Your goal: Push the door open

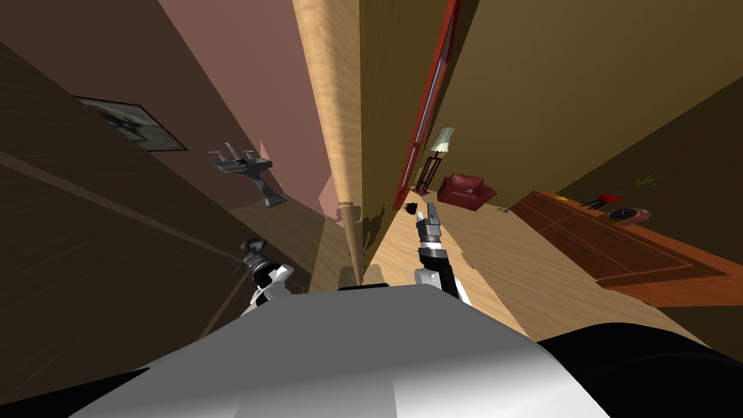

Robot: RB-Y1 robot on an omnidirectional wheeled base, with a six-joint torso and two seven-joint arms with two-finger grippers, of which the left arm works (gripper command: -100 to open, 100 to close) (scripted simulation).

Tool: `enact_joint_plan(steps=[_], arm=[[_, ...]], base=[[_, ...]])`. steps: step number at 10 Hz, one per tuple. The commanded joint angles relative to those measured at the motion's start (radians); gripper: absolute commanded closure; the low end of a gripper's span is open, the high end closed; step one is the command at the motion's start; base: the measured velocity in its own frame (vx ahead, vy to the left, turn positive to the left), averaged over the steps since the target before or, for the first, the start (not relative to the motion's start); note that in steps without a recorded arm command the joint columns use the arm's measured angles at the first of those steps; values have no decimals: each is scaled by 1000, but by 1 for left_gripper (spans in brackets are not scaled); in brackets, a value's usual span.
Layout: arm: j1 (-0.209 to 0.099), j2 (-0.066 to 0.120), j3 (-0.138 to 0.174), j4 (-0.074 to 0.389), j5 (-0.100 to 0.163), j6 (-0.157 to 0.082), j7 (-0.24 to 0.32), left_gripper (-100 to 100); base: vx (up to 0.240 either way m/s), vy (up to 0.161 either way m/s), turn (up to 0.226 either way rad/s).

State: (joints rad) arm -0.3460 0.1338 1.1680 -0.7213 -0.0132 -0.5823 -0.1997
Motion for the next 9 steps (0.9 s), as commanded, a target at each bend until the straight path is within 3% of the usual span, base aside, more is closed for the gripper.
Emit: enact_joint_plan(steps=[1, 5, 8, 9], arm=[[-7, 3, 28, -11, 5, -21, -17, 100], [-11, 3, 40, -14, 7, -28, -23, 100], [-26, 1, 84, -23, 14, -49, -48, 100], [-26, 1, 84, -6, 14, -49, -48, 100]], base=[[-4, 46, -87], [-1, 22, -7], [-7, 21, -13], [-13, 38, -22]])
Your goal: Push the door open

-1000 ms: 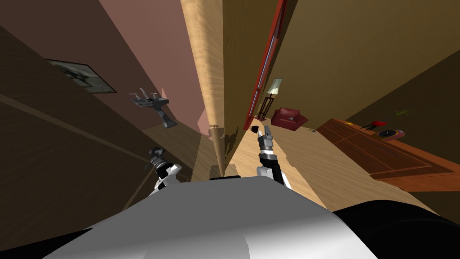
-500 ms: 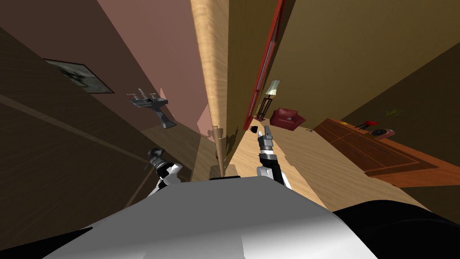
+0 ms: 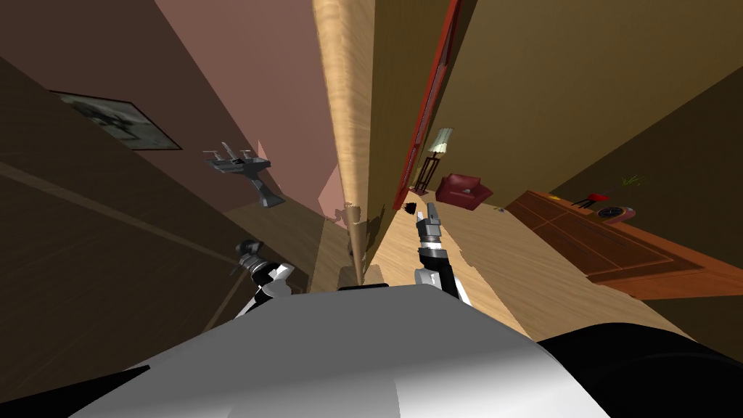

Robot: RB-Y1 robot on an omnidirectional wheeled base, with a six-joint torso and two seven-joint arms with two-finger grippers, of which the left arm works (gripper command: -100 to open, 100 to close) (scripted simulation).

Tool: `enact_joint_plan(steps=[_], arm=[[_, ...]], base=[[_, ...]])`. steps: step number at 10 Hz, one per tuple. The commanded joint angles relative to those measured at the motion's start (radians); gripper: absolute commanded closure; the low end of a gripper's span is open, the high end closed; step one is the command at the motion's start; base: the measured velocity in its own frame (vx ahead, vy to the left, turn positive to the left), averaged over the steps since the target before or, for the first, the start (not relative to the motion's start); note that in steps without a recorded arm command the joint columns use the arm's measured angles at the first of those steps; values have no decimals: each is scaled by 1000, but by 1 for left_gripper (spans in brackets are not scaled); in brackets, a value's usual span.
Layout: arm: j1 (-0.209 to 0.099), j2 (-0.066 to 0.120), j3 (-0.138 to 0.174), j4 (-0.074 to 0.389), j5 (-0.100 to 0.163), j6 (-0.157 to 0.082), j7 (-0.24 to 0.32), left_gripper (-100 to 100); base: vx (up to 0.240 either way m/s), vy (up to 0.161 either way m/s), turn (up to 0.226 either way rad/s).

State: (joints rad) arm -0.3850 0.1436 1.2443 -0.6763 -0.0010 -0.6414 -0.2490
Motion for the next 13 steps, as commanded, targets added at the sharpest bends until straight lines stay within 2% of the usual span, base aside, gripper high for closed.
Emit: enact_joint_plan(steps=[1, 2, 4, 6, 7, 9, 10, 11, 12, 13], arm=[[13, -8, 7, -50, 2, 10, 1, 100], [4, -10, 34, -74, 6, -4, -14, 100], [4, -10, 34, -74, 6, -4, -14, 100], [-2, -11, 52, -77, 9, -13, -24, 100], [-8, -12, 72, -82, 12, -23, -35, 100], [-12, -12, 82, -84, 14, -28, -41, 100], [-19, -14, 103, -88, 17, -38, -52, 100], [-19, -14, 103, -88, 17, -38, -52, 100], [-26, -15, 124, -93, 20, -49, -64, 100], [-26, -15, 124, -93, 20, -49, -64, 100]], base=[[1, 32, -18], [6, 37, -22], [-4, 25, -10], [-13, 23, -6], [-10, 36, -23], [-2, 23, -5], [4, 45, -15], [3, 38, -19], [-7, 34, -23], [-11, 36, -7]])
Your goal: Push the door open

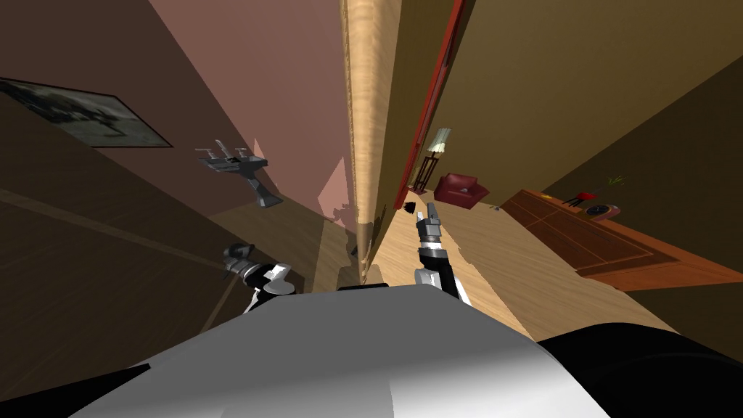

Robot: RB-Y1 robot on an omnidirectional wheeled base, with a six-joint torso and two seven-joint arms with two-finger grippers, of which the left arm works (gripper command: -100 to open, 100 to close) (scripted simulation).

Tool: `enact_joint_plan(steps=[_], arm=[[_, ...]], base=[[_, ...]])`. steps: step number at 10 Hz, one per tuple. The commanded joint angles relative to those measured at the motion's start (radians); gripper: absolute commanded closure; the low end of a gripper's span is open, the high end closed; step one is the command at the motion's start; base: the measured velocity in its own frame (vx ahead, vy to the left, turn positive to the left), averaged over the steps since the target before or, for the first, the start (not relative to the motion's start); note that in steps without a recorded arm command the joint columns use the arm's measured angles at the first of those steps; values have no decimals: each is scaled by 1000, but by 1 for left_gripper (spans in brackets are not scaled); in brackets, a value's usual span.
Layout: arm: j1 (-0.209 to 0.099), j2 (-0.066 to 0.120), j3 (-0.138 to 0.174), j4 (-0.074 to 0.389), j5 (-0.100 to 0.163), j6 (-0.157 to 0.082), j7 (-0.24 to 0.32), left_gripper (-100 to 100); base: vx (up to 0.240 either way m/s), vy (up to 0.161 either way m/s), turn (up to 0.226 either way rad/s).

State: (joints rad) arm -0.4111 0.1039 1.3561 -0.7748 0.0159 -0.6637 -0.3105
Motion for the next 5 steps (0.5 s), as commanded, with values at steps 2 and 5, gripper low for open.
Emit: enact_joint_plan(steps=[2, 5], arm=[[-7, 23, 35, 1, 7, -38, -16, 100], [-15, 21, 58, -4, 11, -49, -28, 100]], base=[[-2, 27, -8], [1, 29, -14]])
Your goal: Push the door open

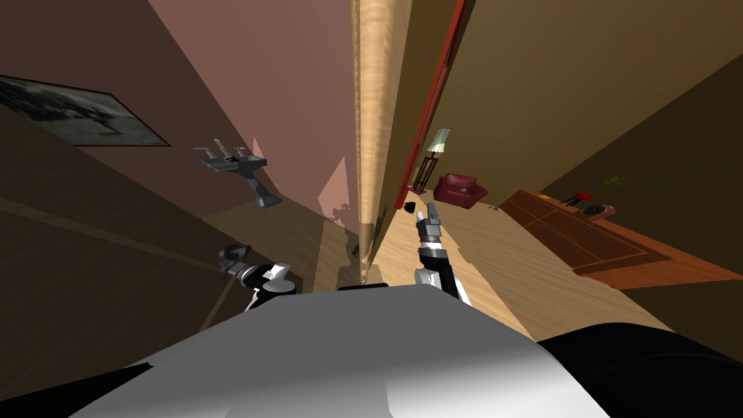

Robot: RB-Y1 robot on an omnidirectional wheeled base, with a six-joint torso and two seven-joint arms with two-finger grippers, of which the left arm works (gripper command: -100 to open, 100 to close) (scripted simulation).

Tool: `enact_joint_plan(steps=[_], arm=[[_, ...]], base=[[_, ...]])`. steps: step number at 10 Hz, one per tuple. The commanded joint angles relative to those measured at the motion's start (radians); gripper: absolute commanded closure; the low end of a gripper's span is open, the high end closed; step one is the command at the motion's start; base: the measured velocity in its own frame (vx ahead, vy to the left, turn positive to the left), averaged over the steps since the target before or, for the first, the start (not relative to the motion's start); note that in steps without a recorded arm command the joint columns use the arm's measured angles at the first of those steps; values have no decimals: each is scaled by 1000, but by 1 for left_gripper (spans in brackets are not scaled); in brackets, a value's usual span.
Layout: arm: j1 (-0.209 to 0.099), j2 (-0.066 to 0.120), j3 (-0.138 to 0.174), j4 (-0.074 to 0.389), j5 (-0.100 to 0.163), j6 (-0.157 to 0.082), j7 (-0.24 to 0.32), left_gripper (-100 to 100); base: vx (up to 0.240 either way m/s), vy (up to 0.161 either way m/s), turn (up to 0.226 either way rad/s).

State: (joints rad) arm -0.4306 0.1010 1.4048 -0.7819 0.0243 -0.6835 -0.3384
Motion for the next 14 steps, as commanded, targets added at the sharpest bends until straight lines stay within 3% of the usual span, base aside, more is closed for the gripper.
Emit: enact_joint_plan(steps=[1, 6, 11, 12, 13, 14], arm=[[5, 24, 9, 3, 2, -29, -1, 100], [-3, 22, 32, -2, 6, -41, -13, 100], [-23, 16, 94, -14, 16, -71, -48, 100], [-23, 16, 94, -14, 16, -71, -48, 100], [-31, 13, 119, -19, 20, -84, -61, 100], [-31, 13, 119, -19, 20, -84, -61, 100]], base=[[-7, 7, 8], [0, 10, -7], [-1, 31, -12], [-2, 31, 7], [6, 39, -11], [3, 36, -14]])
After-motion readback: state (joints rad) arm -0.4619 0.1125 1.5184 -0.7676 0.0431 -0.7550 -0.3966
